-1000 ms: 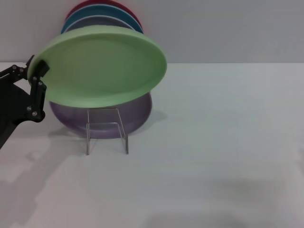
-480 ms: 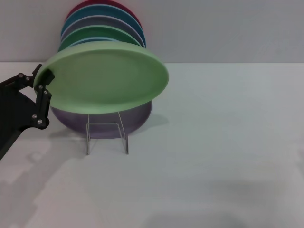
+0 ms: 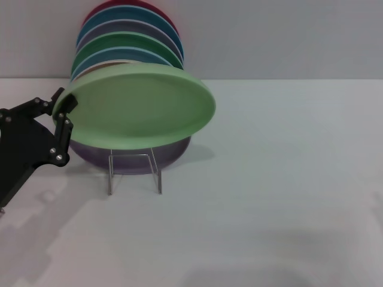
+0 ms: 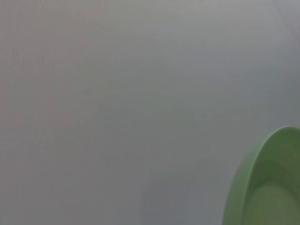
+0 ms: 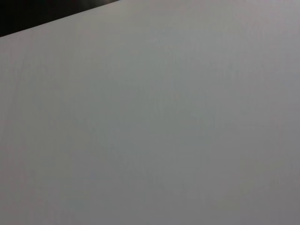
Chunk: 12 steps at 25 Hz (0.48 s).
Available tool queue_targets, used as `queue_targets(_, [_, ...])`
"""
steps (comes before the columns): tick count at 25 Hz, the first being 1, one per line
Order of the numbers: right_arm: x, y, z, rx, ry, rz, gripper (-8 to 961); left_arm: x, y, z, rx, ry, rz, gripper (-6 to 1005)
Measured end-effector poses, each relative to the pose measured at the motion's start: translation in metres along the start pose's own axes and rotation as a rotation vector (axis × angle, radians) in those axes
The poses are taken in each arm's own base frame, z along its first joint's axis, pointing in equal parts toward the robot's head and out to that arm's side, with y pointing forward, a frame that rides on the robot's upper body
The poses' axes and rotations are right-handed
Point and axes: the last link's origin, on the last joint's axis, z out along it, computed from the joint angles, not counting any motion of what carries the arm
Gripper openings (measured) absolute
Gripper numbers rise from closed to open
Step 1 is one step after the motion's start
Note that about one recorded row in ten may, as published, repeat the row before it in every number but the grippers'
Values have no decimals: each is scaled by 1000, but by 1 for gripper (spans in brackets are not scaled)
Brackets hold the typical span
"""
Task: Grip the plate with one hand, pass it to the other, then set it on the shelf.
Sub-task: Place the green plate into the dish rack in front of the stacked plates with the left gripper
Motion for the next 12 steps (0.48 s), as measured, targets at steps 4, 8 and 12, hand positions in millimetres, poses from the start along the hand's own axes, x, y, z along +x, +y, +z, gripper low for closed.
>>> queue_targets(4, [0, 1, 0, -3, 0, 2, 795, -2, 1, 1, -6, -8, 3, 77])
queue_targets(8, [0, 1, -1, -5, 0, 3, 794, -3, 0, 1, -10, -15, 6, 77])
queue_targets(12, [0, 1, -1, -5, 3, 2, 794, -5, 0, 1, -12, -26, 6, 77])
